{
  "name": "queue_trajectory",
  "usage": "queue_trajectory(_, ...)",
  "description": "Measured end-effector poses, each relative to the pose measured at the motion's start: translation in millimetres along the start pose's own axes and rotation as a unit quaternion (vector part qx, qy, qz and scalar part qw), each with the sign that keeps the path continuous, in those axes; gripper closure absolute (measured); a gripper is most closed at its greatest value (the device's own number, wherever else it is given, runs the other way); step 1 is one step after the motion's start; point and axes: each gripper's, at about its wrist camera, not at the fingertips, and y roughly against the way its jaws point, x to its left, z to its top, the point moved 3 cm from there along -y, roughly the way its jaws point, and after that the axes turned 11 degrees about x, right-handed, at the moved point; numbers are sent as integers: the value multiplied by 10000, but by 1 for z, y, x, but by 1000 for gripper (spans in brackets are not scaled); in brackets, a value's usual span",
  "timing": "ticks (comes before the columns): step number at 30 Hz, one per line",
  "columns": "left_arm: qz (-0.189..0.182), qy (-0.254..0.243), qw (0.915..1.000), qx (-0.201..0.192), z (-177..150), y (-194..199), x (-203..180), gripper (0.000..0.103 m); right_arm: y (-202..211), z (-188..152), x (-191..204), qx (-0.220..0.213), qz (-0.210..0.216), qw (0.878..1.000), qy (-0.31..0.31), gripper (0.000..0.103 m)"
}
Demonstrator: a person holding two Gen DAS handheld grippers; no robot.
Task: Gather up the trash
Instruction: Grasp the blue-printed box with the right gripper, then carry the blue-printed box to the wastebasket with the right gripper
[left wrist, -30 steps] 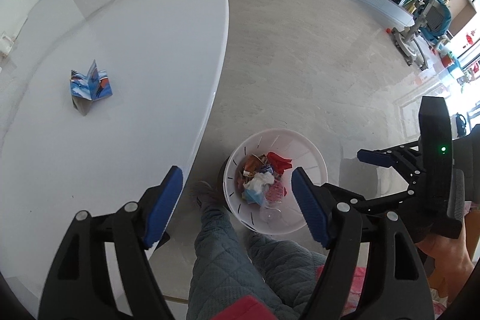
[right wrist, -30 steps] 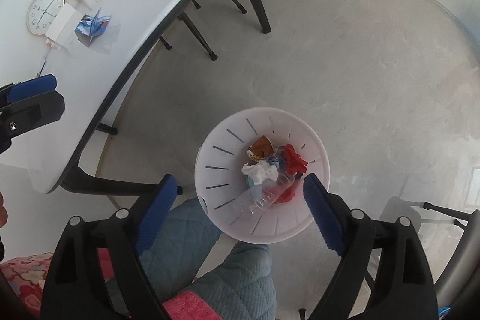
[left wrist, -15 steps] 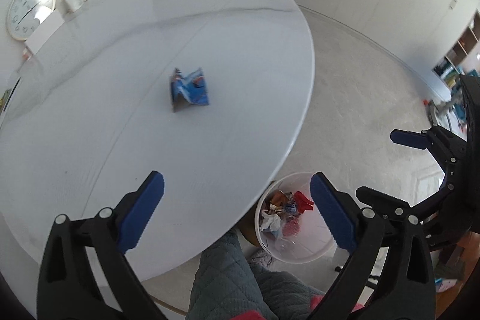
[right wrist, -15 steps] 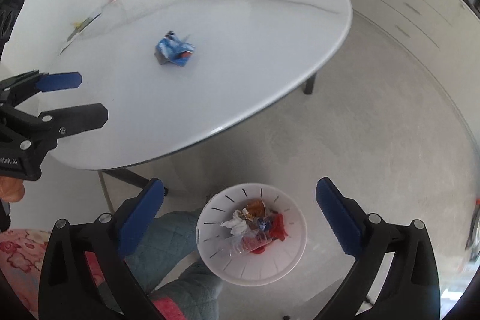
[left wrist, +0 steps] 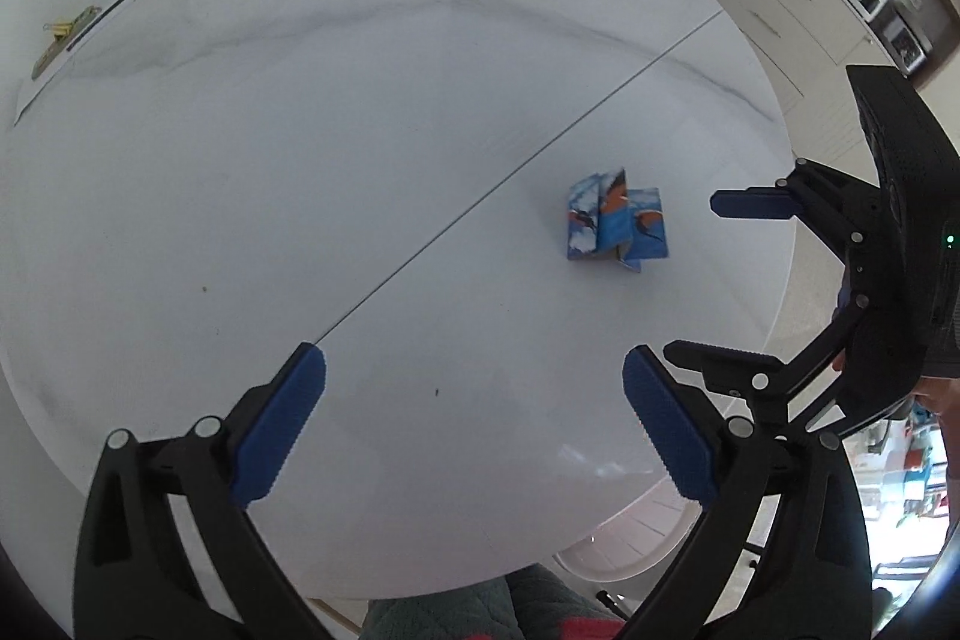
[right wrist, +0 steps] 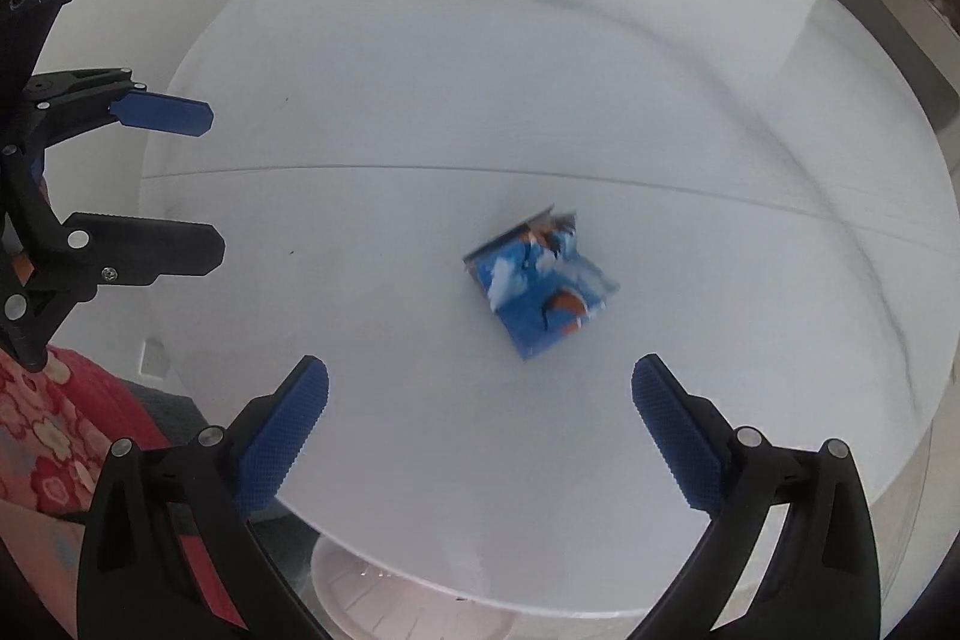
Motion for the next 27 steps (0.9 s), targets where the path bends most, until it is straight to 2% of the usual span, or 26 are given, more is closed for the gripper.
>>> queue_trajectory(3, -114, 107, 9999, 63, 10, -9, 7, 8, -10, 25, -5, 162, 1, 9988, 461, 2)
queue_trajectory(5, -62, 73, 9999, 55, 17, -13, 8, 8, -17, 38, -9, 285, 87, 9972, 688, 3)
queue_trajectory(10, 37, -195, 9997, 135, 28, -23, 3, 8, -34, 52, -14, 600, 156, 9918, 1122, 3)
queue_trajectory(13, 20, -222, 9996, 194, 31, -28, 1, 8, -40, 52, -13, 742, 121, 9891, 1268, 23)
queue_trajectory(15, 9, -222, 9995, 226, 32, -30, 1, 8, -43, 53, -14, 826, 89, 9881, 1295, 47)
queue_trajectory(16, 8, -224, 9995, 242, 33, -32, 0, 8, -44, 54, -14, 861, 110, 9878, 1296, 52)
queue_trajectory(23, 83, -303, 9993, 206, 37, -31, -4, 8, -40, 58, -16, 787, 128, 9902, 1150, 52)
queue_trajectory(27, 84, -483, 9987, 125, 32, -24, -19, 8, -22, 44, -17, 608, 170, 9944, 847, 52)
